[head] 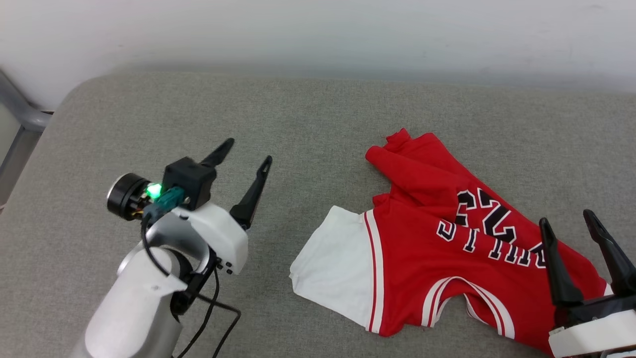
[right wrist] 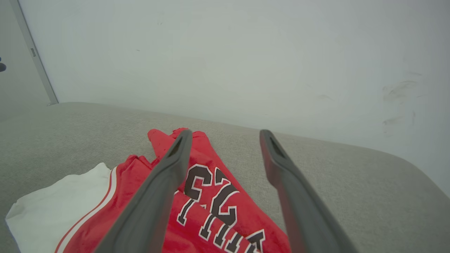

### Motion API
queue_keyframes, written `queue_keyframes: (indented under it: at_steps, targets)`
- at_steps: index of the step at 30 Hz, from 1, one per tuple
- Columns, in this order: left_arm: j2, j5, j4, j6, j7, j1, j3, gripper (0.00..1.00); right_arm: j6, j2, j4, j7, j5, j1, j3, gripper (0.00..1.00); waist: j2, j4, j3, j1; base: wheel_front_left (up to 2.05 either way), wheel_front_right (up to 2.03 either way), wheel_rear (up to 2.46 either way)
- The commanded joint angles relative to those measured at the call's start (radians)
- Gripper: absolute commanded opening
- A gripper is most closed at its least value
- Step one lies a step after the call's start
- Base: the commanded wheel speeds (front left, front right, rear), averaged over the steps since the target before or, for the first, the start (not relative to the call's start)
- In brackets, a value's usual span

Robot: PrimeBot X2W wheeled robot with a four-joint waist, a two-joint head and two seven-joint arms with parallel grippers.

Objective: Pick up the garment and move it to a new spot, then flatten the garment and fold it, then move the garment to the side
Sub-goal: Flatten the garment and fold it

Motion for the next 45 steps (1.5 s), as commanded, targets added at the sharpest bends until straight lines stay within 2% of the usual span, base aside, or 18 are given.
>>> queue_keyframes:
  at_steps: [1, 9, 15, 22, 28, 35, 37, 41, 45]
  targets:
    - [0.028, -0.054, -0.006, 0.0, 0.067, -0.036, -0.044, 1.0, -0.001, 0.003, 0.011, -0.012, -0.003, -0.024, 0.004, 1.0, 0.0, -0.005, 0.004, 0.0, 0.0, 0.0, 0.0]
    - [0.188, -0.406, -0.046, 0.0, 0.524, -0.205, -0.359, 1.0, -0.001, -0.009, 0.07, -0.042, -0.022, -0.073, 0.036, 1.0, 0.0, -0.031, 0.032, 0.0, 0.0, 0.0, 0.0]
    - [0.244, -0.517, -0.026, 0.0, 0.688, -0.275, -0.51, 1.0, -0.001, -0.001, 0.094, -0.055, -0.034, -0.101, 0.055, 1.0, 0.0, -0.055, 0.053, 0.0, 0.0, 0.0, 0.0]
    - [0.269, -0.571, 0.047, -0.001, 0.744, -0.324, -0.664, 1.0, -0.001, 0.009, 0.117, -0.07, -0.046, -0.134, 0.072, 1.0, 0.0, -0.083, 0.089, 0.0, 0.0, 0.0, 0.0]
    - [0.266, -0.567, 0.126, -0.001, 0.725, -0.35, -0.78, 1.0, -0.001, 0.013, 0.132, -0.08, -0.053, -0.157, 0.079, 1.0, 0.0, -0.096, 0.12, 0.0, 0.0, 0.0, 0.0]
    - [0.232, -0.558, 0.231, 0.002, 0.66, -0.352, -0.899, 1.0, -0.001, 0.012, 0.151, -0.09, -0.055, -0.182, 0.093, 1.0, 0.0, -0.1, 0.145, 0.0, 0.0, 0.0, 0.0]
    - [0.232, -0.563, 0.233, 0.002, 0.624, -0.362, -0.917, 0.0, -0.001, 0.008, 0.157, -0.091, -0.054, -0.184, 0.091, 1.0, 0.0, -0.098, 0.144, 0.0, 0.0, 0.0, 0.0]
    - [0.249, -0.595, 0.225, 0.001, 0.505, -0.388, -0.884, 0.0, -0.001, 0.005, 0.167, -0.093, -0.056, -0.168, 0.081, 1.0, 0.0, -0.084, 0.129, 0.0, 0.0, 0.0, 0.0]
    - [0.298, -0.616, 0.234, 0.007, 0.381, -0.387, -0.815, 0.0, -0.001, 0.001, 0.179, -0.096, -0.051, -0.146, 0.071, 1.0, 0.0, -0.064, 0.104, 0.0, 0.0, 0.0, 0.0]
